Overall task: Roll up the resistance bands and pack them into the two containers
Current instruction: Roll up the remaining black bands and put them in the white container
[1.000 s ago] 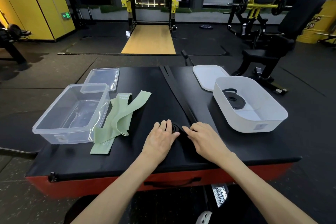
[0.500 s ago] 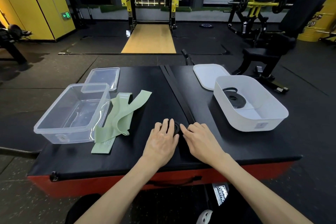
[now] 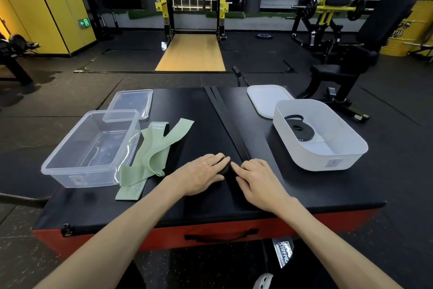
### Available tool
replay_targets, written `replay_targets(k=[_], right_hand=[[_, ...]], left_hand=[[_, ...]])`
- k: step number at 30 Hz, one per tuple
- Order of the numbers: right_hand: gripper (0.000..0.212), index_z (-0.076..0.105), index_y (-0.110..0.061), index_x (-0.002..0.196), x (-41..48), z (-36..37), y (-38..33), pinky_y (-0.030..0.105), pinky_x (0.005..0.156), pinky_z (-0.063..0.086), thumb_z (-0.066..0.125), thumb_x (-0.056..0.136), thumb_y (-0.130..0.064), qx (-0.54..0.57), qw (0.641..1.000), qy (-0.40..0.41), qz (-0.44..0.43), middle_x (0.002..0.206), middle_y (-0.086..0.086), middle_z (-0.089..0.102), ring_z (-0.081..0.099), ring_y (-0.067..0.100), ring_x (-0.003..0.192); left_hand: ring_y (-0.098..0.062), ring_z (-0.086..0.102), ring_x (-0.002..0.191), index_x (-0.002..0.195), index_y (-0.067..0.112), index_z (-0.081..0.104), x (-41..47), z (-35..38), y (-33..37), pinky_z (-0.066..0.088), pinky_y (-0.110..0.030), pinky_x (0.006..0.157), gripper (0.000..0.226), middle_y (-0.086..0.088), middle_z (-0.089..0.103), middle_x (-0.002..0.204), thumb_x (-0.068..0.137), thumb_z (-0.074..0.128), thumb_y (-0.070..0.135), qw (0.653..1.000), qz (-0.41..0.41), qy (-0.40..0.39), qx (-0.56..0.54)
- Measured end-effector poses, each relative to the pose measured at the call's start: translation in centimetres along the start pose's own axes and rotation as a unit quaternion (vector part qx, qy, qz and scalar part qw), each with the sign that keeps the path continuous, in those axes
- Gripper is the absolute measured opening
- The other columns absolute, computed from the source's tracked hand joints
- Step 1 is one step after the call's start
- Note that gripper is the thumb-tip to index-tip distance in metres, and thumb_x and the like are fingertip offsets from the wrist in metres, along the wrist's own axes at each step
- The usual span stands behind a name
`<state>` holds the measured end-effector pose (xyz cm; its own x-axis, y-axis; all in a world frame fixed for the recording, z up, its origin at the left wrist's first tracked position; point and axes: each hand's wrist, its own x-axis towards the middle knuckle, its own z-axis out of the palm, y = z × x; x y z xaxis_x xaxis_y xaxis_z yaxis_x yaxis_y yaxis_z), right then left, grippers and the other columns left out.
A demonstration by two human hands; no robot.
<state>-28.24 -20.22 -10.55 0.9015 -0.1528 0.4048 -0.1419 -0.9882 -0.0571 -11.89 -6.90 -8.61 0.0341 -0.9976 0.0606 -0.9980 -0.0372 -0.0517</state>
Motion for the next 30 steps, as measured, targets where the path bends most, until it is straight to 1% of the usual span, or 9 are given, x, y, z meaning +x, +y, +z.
replay_targets(k=[3, 6, 9, 13, 16, 18, 20, 27, 30], right_hand=[[0.045, 0.051, -0.018, 0.135, -0.4, -0.5, 1.4, 0.033, 0.097, 0.036, 0.040, 0.093, -0.026, 0.015, 0.999, -0.040, -0.012, 0.095, -0.003, 0.054, 0.051, 0.015, 0.092], [0.046, 0.047, -0.014, 0.137, -0.5, -0.8, 2.2, 0.034, 0.086, 0.045, 0.053, 0.092, -0.018, -0.007, 0.997, -0.065, -0.045, 0.099, 0.000, 0.054, 0.052, 0.020, 0.093], [0.041, 0.058, -0.010, 0.123, -0.1, -0.8, 2.3, 0.033, 0.069, 0.049, 0.068, 0.084, -0.016, -0.055, 0.997, -0.028, -0.050, 0.086, 0.000, 0.054, 0.054, 0.022, 0.080], [0.024, 0.065, -0.011, 0.099, 0.0, -0.7, 2.1, 0.032, 0.062, 0.046, 0.074, 0.079, -0.022, -0.077, 0.996, 0.013, -0.051, 0.077, -0.001, 0.054, 0.051, 0.020, 0.072], [0.033, 0.064, -0.010, 0.111, 0.0, -0.5, 1.3, 0.031, 0.061, 0.040, 0.070, 0.082, -0.024, -0.092, 0.994, 0.015, -0.058, 0.077, -0.002, 0.054, 0.051, 0.019, 0.072], [0.039, 0.061, -0.010, 0.118, 0.1, -0.4, 0.8, 0.030, 0.060, 0.038, 0.069, 0.083, -0.024, -0.093, 0.994, 0.017, -0.053, 0.078, -0.002, 0.054, 0.051, 0.019, 0.071], [0.041, 0.060, -0.008, 0.122, 0.1, -0.4, 0.2, 0.030, 0.059, 0.038, 0.067, 0.084, -0.023, -0.081, 0.995, 0.021, -0.050, 0.077, -0.002, 0.054, 0.051, 0.018, 0.069], [0.045, 0.051, -0.004, 0.132, -0.6, 0.3, -0.7, 0.028, 0.060, 0.043, 0.043, 0.089, -0.014, -0.003, 1.000, -0.026, 0.016, 0.086, 0.002, 0.055, 0.049, 0.019, 0.072], [0.047, 0.050, -0.007, 0.134, -0.6, 0.3, -0.5, 0.030, 0.062, 0.045, 0.054, 0.087, -0.006, 0.034, 0.999, -0.026, 0.030, 0.086, 0.003, 0.054, 0.048, 0.020, 0.074]], left_hand=[[-0.019, 0.033, 0.130, 0.152, 0.013, 0.017, -0.4, 1.0, 0.2, 0.026, -0.024, 0.111, 0.058, -0.003, 0.026, 0.151, 0.102, 0.031, 0.039, 0.999, -0.025, 0.028, -0.018], [-0.022, 0.044, 0.121, 0.149, 0.010, 0.027, -0.5, 1.4, 0.7, 0.037, -0.027, 0.105, 0.062, -0.006, 0.036, 0.146, 0.096, 0.023, 0.043, 0.998, -0.054, 0.038, -0.014], [-0.021, 0.061, 0.092, 0.134, 0.005, 0.052, -0.3, 1.6, 1.0, 0.052, -0.026, 0.085, 0.061, -0.008, 0.058, 0.122, 0.094, 0.024, 0.042, 0.997, -0.065, 0.049, 0.018], [-0.015, 0.057, 0.069, 0.118, 0.007, 0.065, 0.3, 1.6, 2.2, 0.051, -0.022, 0.070, 0.061, -0.004, 0.066, 0.097, 0.092, 0.024, 0.042, 0.992, -0.081, 0.064, 0.077], [-0.021, 0.058, 0.087, 0.128, 0.001, 0.056, 0.5, 1.8, 3.1, 0.047, -0.028, 0.079, 0.068, -0.012, 0.064, 0.110, 0.094, 0.011, 0.038, 0.984, -0.128, 0.039, 0.119], [-0.028, 0.047, 0.117, 0.143, -0.003, 0.031, 0.7, 2.3, 3.4, 0.038, -0.036, 0.095, 0.076, -0.017, 0.045, 0.138, 0.092, -0.010, 0.035, 0.978, -0.146, 0.019, 0.147], [-0.031, 0.034, 0.128, 0.148, 0.000, 0.018, 0.6, 1.9, 3.9, 0.031, -0.040, 0.100, 0.077, -0.018, 0.030, 0.149, 0.088, -0.017, 0.032, 0.977, -0.157, 0.007, 0.144], [-0.031, 0.037, 0.124, 0.149, 0.003, 0.012, 1.3, 2.7, 4.2, 0.034, -0.039, 0.098, 0.063, -0.017, 0.029, 0.147, 0.097, 0.001, 0.038, 0.968, -0.221, 0.002, 0.117], [-0.028, 0.040, 0.115, 0.149, 0.004, 0.010, 1.1, 2.1, 4.9, 0.038, -0.033, 0.096, 0.060, -0.016, 0.034, 0.137, 0.103, 0.014, 0.042, 0.965, -0.245, 0.015, 0.086]])
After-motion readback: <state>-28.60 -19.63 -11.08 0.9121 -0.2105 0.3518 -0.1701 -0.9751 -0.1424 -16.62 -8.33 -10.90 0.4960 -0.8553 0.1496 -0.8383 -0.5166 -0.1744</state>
